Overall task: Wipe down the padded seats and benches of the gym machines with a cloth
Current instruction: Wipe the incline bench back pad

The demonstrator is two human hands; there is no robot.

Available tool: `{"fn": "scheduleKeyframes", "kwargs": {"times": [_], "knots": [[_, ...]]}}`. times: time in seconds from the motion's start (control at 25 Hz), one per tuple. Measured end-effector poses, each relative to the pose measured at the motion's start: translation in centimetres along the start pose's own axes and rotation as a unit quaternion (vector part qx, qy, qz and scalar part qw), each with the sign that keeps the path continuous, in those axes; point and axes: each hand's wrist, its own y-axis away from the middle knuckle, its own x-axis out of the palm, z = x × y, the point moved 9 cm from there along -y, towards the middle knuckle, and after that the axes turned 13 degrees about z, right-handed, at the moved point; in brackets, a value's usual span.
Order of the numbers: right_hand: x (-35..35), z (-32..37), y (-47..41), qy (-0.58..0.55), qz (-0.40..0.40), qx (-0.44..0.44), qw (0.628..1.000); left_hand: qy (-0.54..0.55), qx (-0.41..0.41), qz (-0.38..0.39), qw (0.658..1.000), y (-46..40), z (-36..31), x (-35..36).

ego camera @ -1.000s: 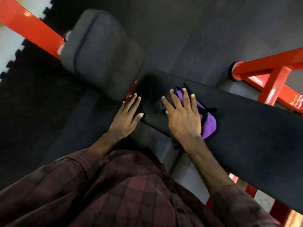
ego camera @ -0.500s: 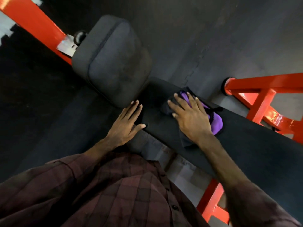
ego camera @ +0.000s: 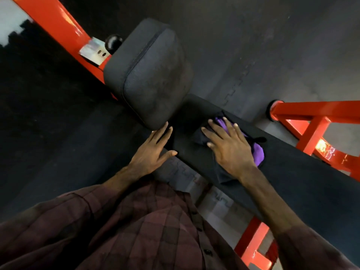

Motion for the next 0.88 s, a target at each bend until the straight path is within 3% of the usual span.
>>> {"fn": "scheduleKeyframes", "kwargs": {"times": [0.16, 0.2, 0.36, 0.4, 0.56, 0.68, 0.76, 0.8, 0.88], "knots": [[-1.1, -0.3, -4.8, -0.074, 0.01, 0.149, 0.986, 0.04, -0.026, -0.003, 0.999, 0.3, 0.4, -0.1], [-0.7, 1.4, -5.2, -0.065, 0.018, 0.129, 0.989, 0.054, -0.034, -0.004, 0.998, 0.5, 0.4, 0.0], [1.2, 5.1, 0.5, -0.008, 0.014, -0.105, 0.994, 0.083, -0.052, -0.013, 0.995, 1.5, 0.6, 0.1], [0.8, 4.3, 0.7, -0.008, 0.004, -0.103, 0.995, 0.086, -0.058, -0.014, 0.995, 1.8, 0.7, 0.1], [0.1, 4.9, -3.8, -0.065, 0.003, 0.067, 0.996, 0.104, -0.087, -0.029, 0.99, 2.5, 0.8, 0.8], [2.1, 9.5, -1.6, -0.011, 0.019, -0.085, 0.996, 0.108, -0.079, -0.029, 0.991, 2.8, 1.1, 1.6], [2.2, 8.6, 1.8, 0.007, 0.016, -0.167, 0.986, 0.113, -0.077, -0.013, 0.99, 3.0, 1.4, 1.7], [1.8, 7.5, 2.4, 0.003, 0.001, -0.163, 0.987, 0.12, -0.079, -0.005, 0.99, 3.1, 1.5, 1.7], [1.3, 5.4, 0.9, -0.021, -0.018, -0.07, 0.997, 0.122, -0.078, -0.008, 0.989, 3.1, 1.3, 1.5]]}}
